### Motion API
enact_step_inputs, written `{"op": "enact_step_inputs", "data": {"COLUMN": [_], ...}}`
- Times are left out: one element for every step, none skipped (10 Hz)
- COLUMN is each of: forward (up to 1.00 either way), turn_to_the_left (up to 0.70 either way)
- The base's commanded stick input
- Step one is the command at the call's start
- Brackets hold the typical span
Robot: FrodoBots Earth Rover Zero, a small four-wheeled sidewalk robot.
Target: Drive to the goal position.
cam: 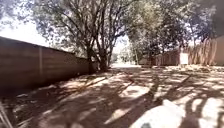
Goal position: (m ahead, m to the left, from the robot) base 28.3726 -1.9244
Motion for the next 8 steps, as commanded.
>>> {"op": "enact_step_inputs", "data": {"forward": [0.7,0.7,0.7,0.7,0.7,0.7,0.7,0.7], "turn_to_the_left": [0.0,0.0,0.0,0.0,0.0,0.0,0.0,0.0]}}
